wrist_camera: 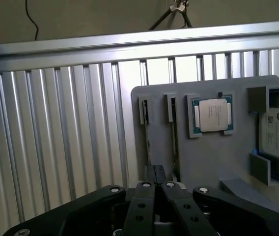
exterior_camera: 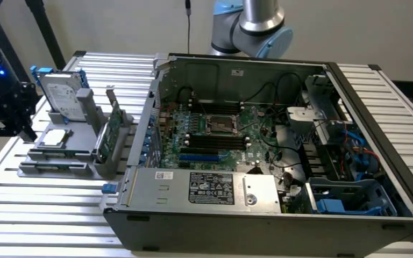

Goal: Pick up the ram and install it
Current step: 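Pick up the ram and move it above insertion slot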

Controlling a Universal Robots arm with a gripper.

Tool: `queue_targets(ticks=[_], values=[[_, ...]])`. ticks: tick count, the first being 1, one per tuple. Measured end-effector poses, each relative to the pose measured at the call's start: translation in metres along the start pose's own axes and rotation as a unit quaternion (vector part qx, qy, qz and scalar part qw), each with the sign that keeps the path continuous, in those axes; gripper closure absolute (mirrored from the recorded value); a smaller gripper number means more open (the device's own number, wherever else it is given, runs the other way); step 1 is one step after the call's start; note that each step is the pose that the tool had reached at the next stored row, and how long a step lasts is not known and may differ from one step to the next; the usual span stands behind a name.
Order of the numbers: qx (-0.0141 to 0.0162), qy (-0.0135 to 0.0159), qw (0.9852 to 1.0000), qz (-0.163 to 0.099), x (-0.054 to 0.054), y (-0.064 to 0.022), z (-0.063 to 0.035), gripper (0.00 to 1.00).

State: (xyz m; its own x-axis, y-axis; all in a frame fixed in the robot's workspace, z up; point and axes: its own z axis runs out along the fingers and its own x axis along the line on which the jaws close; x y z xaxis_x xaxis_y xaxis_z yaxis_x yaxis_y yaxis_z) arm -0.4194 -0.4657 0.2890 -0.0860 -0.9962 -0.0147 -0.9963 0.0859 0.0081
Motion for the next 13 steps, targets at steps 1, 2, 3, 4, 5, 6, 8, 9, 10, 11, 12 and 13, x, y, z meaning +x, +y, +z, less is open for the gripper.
queue_targets(ticks=[1, 2, 3, 4, 5, 6, 8, 9, 10, 11, 12, 13], values=[[0.0000, 0.0001, 1.0000, -0.002, 0.000, -0.0002, 0.0018, 0.89], [-0.0001, 0.0001, 1.0000, -0.005, 0.000, -0.0003, 0.0036, 0.89], [-0.0001, 0.0001, 1.0000, -0.007, 0.000, -0.0004, 0.0054, 0.89], [-0.0001, 0.0000, 1.0000, -0.009, 0.000, -0.0006, 0.0072, 0.89], [-0.0001, 0.0001, 0.9999, -0.011, 0.000, -0.0007, 0.0090, 0.89], [-0.0001, 0.0001, 0.9999, -0.013, 0.000, -0.0009, 0.0110, 0.89], [-0.0003, 0.0002, 0.9998, -0.017, 0.001, -0.0011, 0.0145, 0.89], [-0.0003, 0.0002, 0.9998, -0.020, 0.001, -0.0012, 0.0163, 0.89], [-0.0003, 0.0002, 0.9998, -0.022, 0.001, -0.0013, 0.0181, 0.89], [-0.0003, 0.0002, 0.9997, -0.025, 0.001, -0.0014, 0.0200, 0.88], [-0.0004, 0.0002, 0.9996, -0.027, 0.001, -0.0016, 0.0219, 0.88], [-0.0004, 0.0003, 0.9996, -0.030, 0.001, -0.0017, 0.0236, 0.83]])
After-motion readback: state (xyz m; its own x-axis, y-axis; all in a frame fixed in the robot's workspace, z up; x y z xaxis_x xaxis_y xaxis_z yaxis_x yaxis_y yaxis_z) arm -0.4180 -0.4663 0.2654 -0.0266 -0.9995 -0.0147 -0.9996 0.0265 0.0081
